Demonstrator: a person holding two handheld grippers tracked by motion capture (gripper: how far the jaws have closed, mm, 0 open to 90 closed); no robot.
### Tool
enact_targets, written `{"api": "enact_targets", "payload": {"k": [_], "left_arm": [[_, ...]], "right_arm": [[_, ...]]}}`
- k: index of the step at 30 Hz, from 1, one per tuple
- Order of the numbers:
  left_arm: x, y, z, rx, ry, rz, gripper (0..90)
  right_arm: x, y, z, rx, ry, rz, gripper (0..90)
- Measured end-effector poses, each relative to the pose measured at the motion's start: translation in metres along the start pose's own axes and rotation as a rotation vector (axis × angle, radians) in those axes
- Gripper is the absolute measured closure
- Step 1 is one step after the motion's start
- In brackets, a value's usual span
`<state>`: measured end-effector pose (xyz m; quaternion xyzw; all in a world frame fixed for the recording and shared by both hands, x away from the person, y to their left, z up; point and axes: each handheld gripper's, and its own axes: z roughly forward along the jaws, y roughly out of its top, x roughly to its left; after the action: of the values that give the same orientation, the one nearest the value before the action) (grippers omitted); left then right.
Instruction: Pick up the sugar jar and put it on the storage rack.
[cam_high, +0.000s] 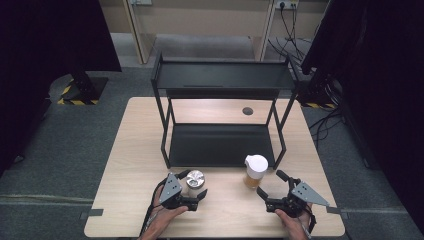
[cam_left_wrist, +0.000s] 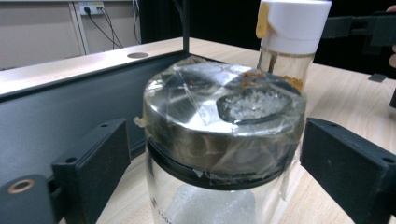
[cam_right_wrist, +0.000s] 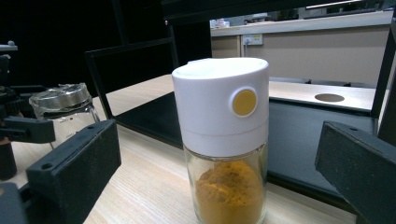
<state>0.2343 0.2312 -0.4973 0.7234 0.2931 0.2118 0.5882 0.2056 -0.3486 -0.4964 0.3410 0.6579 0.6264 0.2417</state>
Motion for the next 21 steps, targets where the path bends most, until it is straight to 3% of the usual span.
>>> {"api": "enact_targets", "payload": {"k": [11,21], "left_arm": [[0.0026,0.0033,0.0038,0.028,-0.004,0.003,30.5],[-0.0028,0.0047,0.0031,0.030,0.012,0.019,31.1]], "right_arm": [[0.0001,-0.0001,0.0001,-0.003,0.003,-0.001,0.5],[0.0004,-0.0003,-0.0001,-0.006,0.003,-0.002,0.5]]}}
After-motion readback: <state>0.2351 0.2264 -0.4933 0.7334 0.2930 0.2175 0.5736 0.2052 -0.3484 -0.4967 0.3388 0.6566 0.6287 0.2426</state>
